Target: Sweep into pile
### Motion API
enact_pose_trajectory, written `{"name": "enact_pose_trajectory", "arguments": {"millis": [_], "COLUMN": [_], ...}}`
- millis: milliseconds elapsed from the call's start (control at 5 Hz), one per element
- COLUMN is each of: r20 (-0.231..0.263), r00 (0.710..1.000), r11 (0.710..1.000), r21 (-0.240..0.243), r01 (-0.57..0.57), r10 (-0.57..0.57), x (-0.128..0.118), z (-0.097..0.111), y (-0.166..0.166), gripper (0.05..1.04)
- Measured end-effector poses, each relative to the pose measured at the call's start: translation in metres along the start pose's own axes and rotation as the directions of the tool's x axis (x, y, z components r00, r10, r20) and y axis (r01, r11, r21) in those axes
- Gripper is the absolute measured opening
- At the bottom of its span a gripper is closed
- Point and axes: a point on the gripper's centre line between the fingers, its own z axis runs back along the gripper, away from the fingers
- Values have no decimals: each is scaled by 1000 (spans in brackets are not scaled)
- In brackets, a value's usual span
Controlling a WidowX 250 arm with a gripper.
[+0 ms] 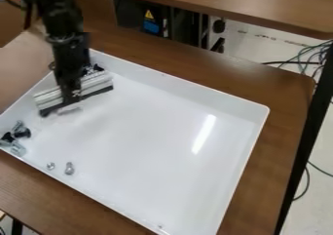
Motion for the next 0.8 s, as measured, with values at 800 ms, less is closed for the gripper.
{"name": "enact_pose_trajectory", "arguments": {"millis": [800], "r20": [150], "r00": [973], "r11": [983], "r21": [75], "r01": [166], "r10": [-176], "x": [45], "z": [-47], "y": [-70], "gripper": [398]}}
